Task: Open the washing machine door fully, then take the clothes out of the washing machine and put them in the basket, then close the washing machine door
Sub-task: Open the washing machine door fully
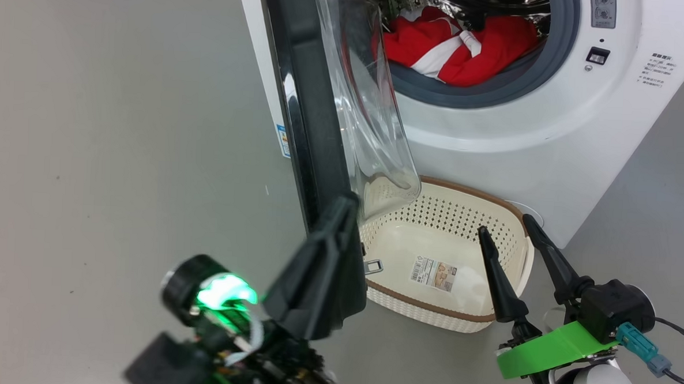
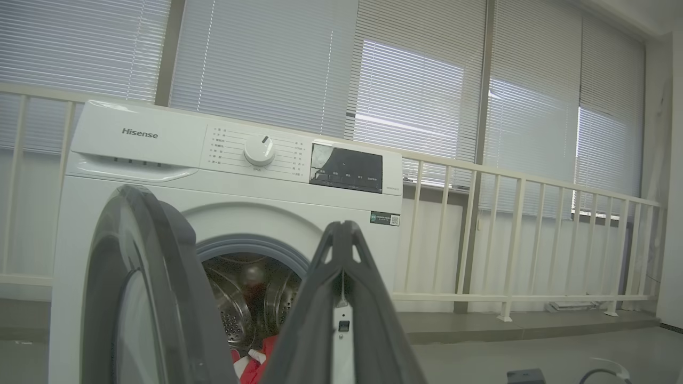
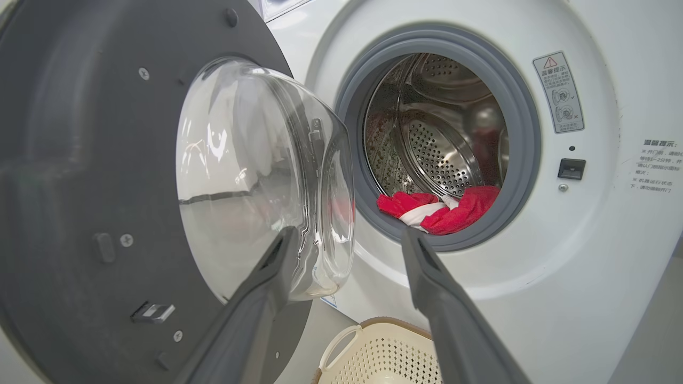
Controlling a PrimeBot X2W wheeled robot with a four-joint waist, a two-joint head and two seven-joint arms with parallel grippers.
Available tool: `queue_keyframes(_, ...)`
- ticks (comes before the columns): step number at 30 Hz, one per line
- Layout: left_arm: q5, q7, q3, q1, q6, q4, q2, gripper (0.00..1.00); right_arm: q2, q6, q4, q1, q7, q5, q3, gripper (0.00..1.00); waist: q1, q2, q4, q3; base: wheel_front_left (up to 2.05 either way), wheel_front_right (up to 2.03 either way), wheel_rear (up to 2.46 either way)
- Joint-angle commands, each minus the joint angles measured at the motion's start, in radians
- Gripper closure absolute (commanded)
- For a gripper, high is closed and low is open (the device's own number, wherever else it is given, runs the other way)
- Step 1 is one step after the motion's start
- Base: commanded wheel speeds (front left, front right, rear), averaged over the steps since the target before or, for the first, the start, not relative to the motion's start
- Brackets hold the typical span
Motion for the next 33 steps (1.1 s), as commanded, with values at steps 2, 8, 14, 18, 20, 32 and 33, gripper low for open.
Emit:
queue_keyframes(2, -0.014, 0.011, -0.011, -0.041, -0.021, 0.022, 0.010, 1.00, 0.006, 0.006, -0.024, -0.006, -0.006, 0.004, 0.023, 0.00, 0.0000, -0.0001, -0.002, 0.002, 0.00, 0.00, 0.00)
queue_keyframes(8, -0.073, 0.070, -0.091, -0.080, -0.056, 0.163, 0.010, 1.00, 0.006, 0.006, -0.036, -0.012, -0.006, 0.013, 0.022, 0.00, 0.0000, -0.0001, -0.008, 0.011, 0.00, 0.00, 0.00)
queue_keyframes(14, -0.095, 0.091, -0.135, -0.127, -0.038, 0.295, 0.010, 1.00, 0.006, 0.006, -0.038, -0.014, -0.006, 0.017, 0.029, 0.00, 0.0000, -0.0001, -0.017, 0.018, 0.00, 0.00, 0.00)
queue_keyframes(18, -0.101, 0.074, -0.142, -0.161, -0.013, 0.375, 0.010, 1.00, 0.006, 0.006, -0.037, -0.012, -0.006, 0.021, 0.028, 0.00, 0.0000, -0.0001, -0.022, 0.021, 0.00, 0.00, 0.00)
queue_keyframes(20, -0.097, 0.061, -0.138, -0.177, 0.007, 0.414, 0.010, 1.00, 0.006, 0.006, -0.035, -0.011, -0.006, 0.024, 0.029, 0.00, 0.0000, -0.0001, -0.024, 0.022, 0.00, 0.00, 0.00)
queue_keyframes(32, -0.106, 0.027, -0.113, -0.206, 0.071, 0.548, 0.010, 1.00, 0.006, 0.006, -0.027, 0.003, -0.006, 0.050, 0.038, 0.00, 0.0000, -0.0001, -0.003, 0.017, 0.00, 0.00, 0.00)
queue_keyframes(33, -0.107, 0.025, -0.110, -0.206, 0.075, 0.556, 0.010, 1.00, 0.006, 0.006, -0.027, 0.002, -0.006, 0.052, 0.041, 0.00, 0.0000, -0.0001, 0.000, 0.017, 0.00, 0.00, 0.00)
